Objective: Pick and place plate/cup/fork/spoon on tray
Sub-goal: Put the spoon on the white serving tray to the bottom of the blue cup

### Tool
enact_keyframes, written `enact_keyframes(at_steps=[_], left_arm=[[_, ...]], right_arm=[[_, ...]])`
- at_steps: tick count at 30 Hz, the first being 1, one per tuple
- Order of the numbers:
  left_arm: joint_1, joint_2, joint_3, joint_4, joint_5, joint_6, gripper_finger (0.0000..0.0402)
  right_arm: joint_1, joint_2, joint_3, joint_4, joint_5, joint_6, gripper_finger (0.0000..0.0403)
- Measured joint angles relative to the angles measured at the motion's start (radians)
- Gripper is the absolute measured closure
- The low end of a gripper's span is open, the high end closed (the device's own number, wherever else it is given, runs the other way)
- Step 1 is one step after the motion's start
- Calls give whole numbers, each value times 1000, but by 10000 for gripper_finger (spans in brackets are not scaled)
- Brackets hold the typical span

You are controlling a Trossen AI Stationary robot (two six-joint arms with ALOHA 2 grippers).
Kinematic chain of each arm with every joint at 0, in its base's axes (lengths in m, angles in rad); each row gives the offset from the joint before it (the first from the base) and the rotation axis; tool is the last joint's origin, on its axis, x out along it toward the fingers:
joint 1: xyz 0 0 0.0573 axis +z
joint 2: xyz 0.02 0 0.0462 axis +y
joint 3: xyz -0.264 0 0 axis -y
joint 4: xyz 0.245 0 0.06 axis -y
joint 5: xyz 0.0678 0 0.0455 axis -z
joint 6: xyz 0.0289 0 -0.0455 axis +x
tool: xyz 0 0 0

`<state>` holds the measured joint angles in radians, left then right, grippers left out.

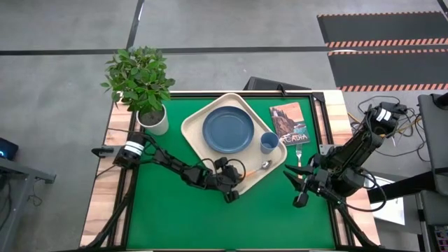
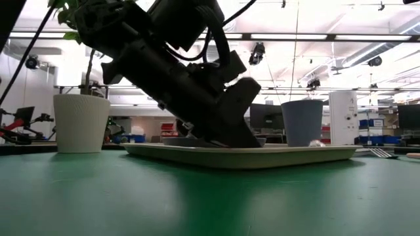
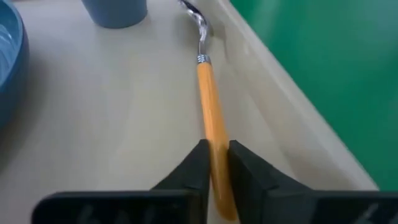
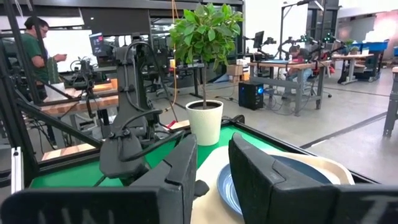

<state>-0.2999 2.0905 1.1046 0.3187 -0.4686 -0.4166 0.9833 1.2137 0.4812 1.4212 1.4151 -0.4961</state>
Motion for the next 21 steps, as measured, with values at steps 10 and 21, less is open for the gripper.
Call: enact_keyframes(at_steps=[10,21], left_arm=[[-8,-80,-15,-61,-27,17,389],[-45,-131,-17,-174,-226,140,390]], right_arm=[[0,0,0,-4,0,0,323],[0,0,0,-5,0,-1,328]])
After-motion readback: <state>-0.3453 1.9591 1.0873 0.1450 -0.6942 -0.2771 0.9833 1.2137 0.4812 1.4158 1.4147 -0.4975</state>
